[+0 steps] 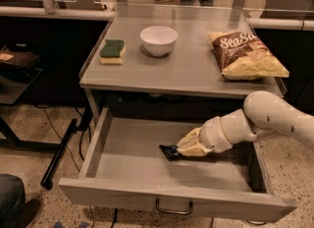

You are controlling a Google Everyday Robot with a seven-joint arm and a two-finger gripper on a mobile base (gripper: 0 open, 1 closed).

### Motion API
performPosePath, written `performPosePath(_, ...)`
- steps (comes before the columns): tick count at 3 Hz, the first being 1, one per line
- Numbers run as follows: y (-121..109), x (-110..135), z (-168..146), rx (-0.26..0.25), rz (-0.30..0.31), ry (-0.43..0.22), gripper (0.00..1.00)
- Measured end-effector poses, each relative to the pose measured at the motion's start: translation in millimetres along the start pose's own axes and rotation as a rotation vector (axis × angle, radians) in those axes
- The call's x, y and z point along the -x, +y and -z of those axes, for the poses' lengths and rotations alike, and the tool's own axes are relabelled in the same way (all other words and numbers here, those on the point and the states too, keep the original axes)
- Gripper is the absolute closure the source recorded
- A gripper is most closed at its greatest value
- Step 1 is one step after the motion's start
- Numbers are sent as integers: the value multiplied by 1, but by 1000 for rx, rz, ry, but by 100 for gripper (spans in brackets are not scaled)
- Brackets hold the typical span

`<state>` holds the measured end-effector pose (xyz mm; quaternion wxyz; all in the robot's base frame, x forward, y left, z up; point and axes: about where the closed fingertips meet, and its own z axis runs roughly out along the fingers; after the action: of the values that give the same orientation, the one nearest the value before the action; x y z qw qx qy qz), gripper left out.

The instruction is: Place rxbar blueberry into top drawer

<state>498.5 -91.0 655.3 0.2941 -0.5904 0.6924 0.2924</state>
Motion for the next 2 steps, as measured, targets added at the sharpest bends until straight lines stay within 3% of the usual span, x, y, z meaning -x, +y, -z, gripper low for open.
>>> performPosePath(1, 0, 0, 0, 0, 0, 0, 27)
performPosePath(2, 0, 0, 0, 0, 0, 0, 4)
